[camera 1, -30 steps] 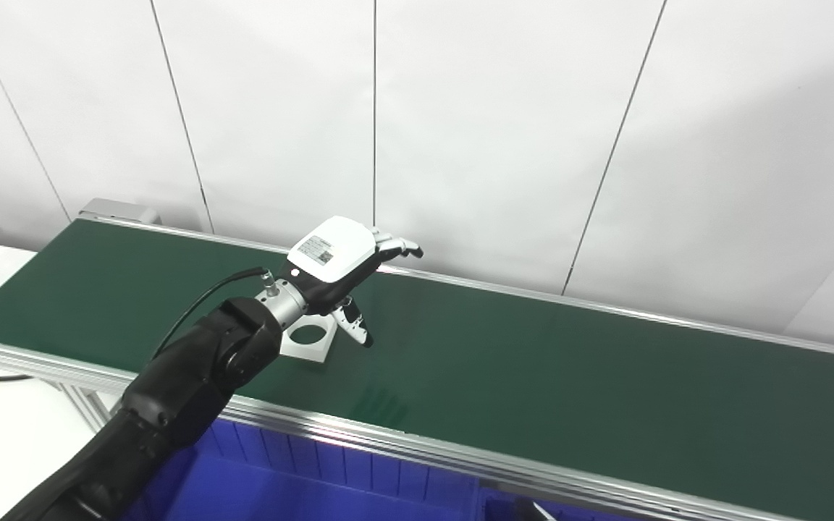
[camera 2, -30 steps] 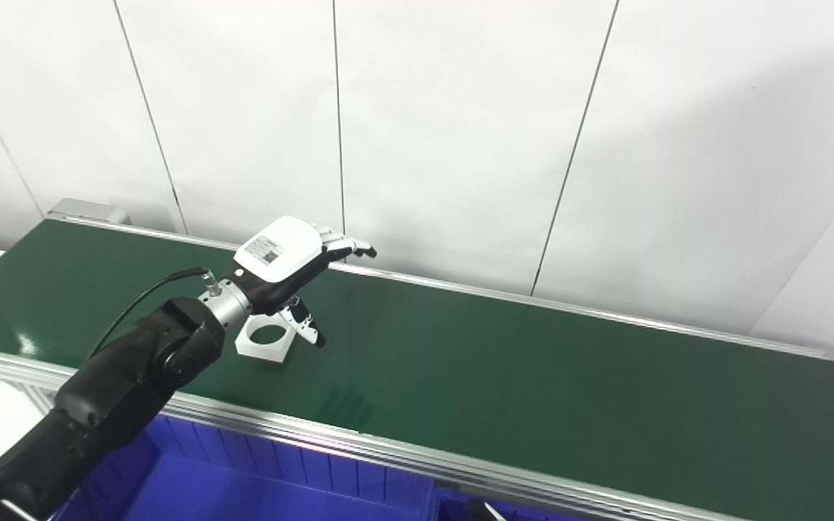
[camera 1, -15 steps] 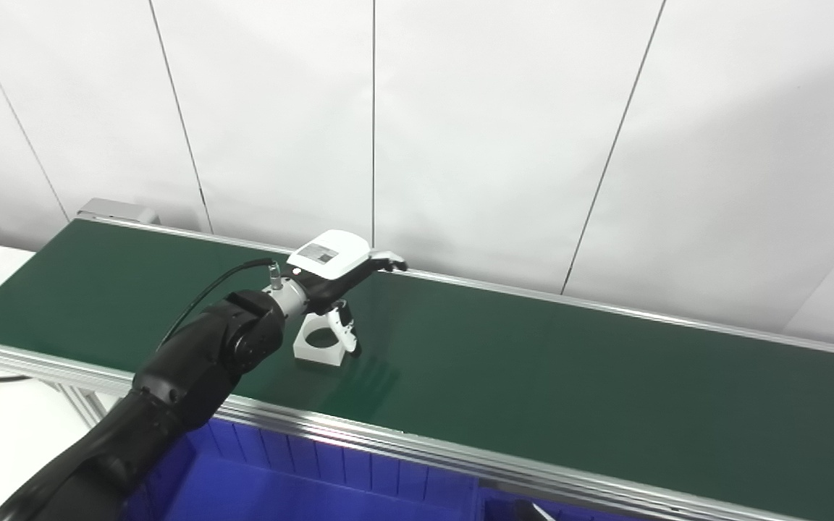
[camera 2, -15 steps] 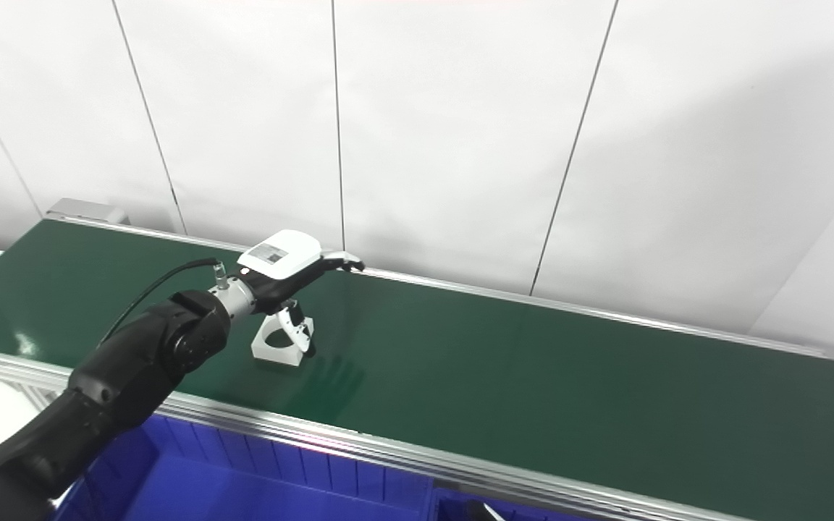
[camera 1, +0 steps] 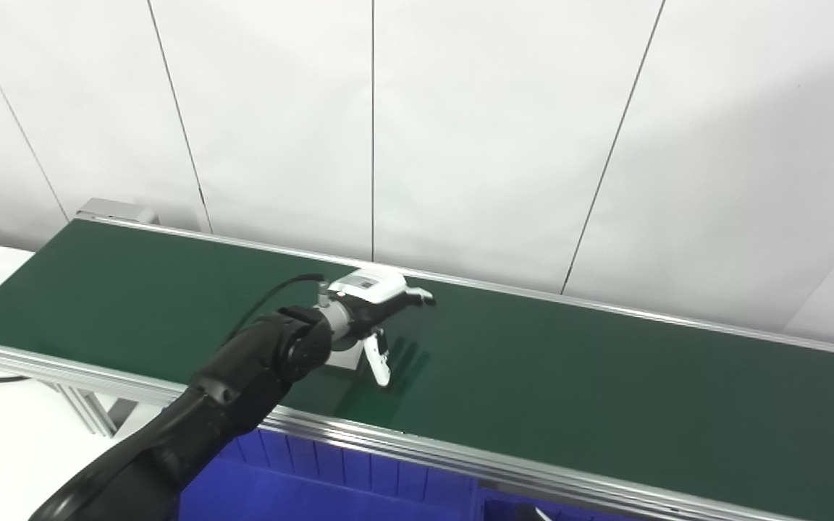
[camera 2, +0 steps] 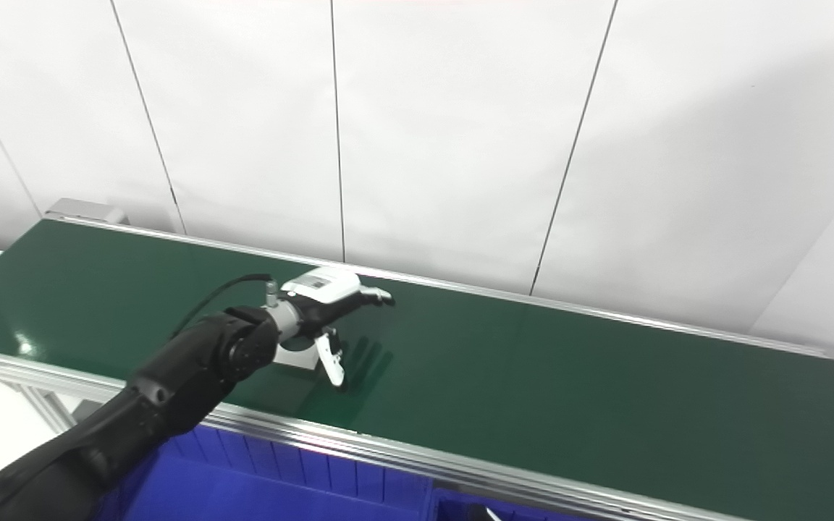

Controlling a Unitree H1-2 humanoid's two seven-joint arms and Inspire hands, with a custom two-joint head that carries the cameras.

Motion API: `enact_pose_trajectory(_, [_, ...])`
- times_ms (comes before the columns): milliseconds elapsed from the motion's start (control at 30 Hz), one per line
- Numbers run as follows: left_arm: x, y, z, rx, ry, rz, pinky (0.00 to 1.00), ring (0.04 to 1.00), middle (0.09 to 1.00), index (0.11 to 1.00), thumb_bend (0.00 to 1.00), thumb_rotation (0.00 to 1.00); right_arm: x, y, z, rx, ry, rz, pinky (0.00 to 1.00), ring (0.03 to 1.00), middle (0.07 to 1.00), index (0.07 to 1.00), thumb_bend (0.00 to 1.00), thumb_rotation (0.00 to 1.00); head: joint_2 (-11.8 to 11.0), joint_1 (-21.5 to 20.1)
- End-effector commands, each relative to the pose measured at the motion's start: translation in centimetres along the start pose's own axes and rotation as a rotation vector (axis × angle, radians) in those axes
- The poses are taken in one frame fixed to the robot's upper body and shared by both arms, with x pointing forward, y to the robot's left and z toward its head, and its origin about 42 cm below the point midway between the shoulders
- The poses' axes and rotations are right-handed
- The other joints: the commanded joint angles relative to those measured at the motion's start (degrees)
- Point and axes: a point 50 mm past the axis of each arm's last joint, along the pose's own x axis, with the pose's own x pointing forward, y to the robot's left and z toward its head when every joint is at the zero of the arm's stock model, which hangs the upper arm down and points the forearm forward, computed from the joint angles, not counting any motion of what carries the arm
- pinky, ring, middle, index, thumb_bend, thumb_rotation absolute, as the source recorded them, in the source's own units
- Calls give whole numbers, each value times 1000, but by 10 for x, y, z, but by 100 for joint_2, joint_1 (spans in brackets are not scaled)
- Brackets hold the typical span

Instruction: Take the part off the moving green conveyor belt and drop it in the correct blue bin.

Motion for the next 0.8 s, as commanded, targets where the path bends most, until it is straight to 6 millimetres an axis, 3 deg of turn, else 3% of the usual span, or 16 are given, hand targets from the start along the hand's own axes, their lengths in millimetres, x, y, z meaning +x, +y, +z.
enact_pose_trajectory(0, [6,31,3,41,-21,73,796,856,869,877,1000,97,3,1,9,14,-44,5,909,901,871,869,866,1000,10,-14])
enact_pose_trajectory(133, [12,30,19,16,-35,79,692,869,885,889,1000,113,3,2,9,23,-43,12,903,900,871,867,866,1000,17,-38])
enact_pose_trajectory(300, [21,29,38,18,-88,82,711,861,882,879,1000,115,3,3,8,26,-41,10,900,896,868,865,889,1000,28,-76])
enact_pose_trajectory(433, [23,29,41,66,-120,84,731,840,857,860,1000,98,2,5,8,27,-40,7,901,896,869,864,885,1000,17,-84])
enact_pose_trajectory(500, [24,30,40,112,-122,74,787,841,850,854,1000,78,2,5,8,28,-40,7,899,896,869,863,878,1000,14,-79])
enact_pose_trajectory(767, [23,35,33,186,-75,98,778,836,841,848,1000,47,2,6,8,38,-41,11,891,892,865,862,870,1000,20,-89])
